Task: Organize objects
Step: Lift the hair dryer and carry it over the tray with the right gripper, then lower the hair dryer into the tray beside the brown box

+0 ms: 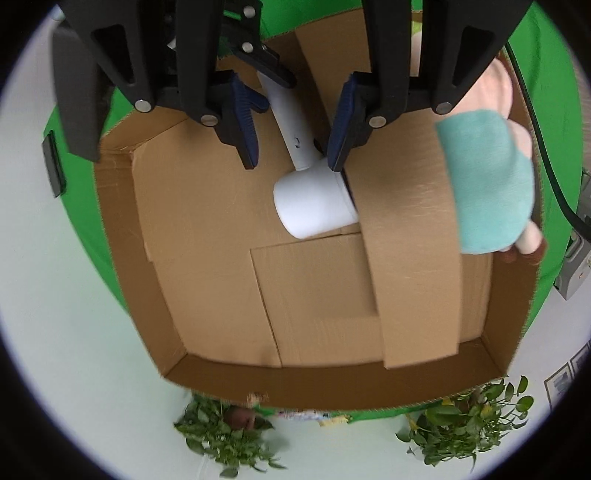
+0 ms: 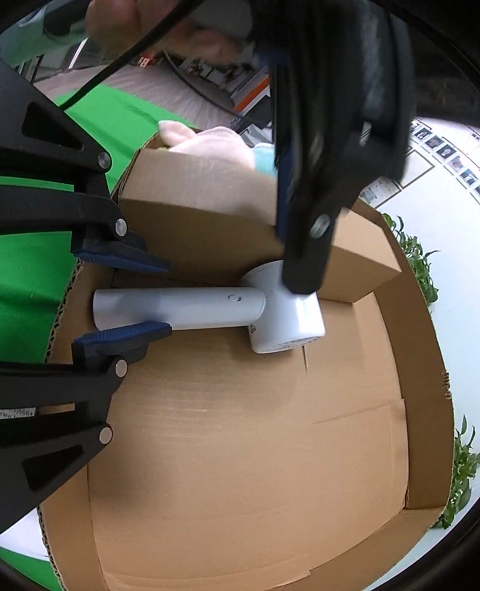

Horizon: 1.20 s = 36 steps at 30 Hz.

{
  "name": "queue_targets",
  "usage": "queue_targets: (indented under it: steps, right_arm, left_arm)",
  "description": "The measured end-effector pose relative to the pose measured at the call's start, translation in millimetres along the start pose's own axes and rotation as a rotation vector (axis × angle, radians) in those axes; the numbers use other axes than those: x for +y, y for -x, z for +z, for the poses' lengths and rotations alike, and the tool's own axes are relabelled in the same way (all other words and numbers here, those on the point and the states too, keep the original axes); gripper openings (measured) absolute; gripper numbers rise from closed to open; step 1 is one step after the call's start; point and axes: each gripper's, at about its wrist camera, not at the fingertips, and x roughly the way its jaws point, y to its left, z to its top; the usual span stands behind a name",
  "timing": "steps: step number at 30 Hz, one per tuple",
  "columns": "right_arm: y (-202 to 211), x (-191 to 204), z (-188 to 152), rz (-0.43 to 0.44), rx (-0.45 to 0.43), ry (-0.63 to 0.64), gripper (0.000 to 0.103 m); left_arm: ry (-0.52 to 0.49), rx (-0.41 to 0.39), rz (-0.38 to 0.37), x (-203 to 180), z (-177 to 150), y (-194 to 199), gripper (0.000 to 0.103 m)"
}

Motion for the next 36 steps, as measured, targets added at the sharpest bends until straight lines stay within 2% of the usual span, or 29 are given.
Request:
queue_targets:
  steps: [5,8,10,14,17,18,20,24,26,29,33,36]
  right_arm:
    - [-12,3,7,-0.026,0.035,-0.024,0.022]
    - [-17,6,9,-0.025,0.055,-0.048,0.021]
    - [-20,11,8,-0.023,0.070,-0.059,0.022]
    - [-24,19,9,-0.058,0.073,-0.059,0.022]
    - [-27,23,10,-0.079,0.070,-0.039,0.022]
    - [-23,22,-4,-0.086,0.068,-0.032,0.022]
    - [-19,25,-10,-0.106,0.065,-0.014,0.022]
    - [27,41,-29,-0.162,0.002,0.059,0.029]
    - [34,51,-30,-0.170,0.004,0.116,0.029]
    - [37,60,-37,-0.182,0.031,0.156,0.027]
    - [31,69,-42,-0.185,0.035,0.175,0.018]
    - [33,70,-45,-0.188,0.040,0.183,0.020]
  left_arm:
    - [0.022,-0.056,0.040,24,-13,23,0.038]
    - [0.047,-0.050,0.043,40,-20,19,0.038]
    - [0.031,-0.080,0.027,44,-26,20,0.038]
    - [0.007,-0.084,0.030,44,-33,23,0.038]
    - [-0.008,-0.091,0.031,44,-34,24,0.038]
    - [-0.012,-0.093,0.033,43,-33,24,0.038]
    - [-0.025,-0.095,0.036,42,-31,23,0.038]
    - [-0.017,-0.109,0.042,46,-28,25,0.038]
    - [-0.001,-0.113,0.041,50,-27,25,0.038]
    - [0.000,-0.121,0.030,52,-26,25,0.038]
    - [-0.016,-0.129,0.027,51,-27,25,0.038]
    - [-0.033,-0.139,0.023,49,-29,24,0.039]
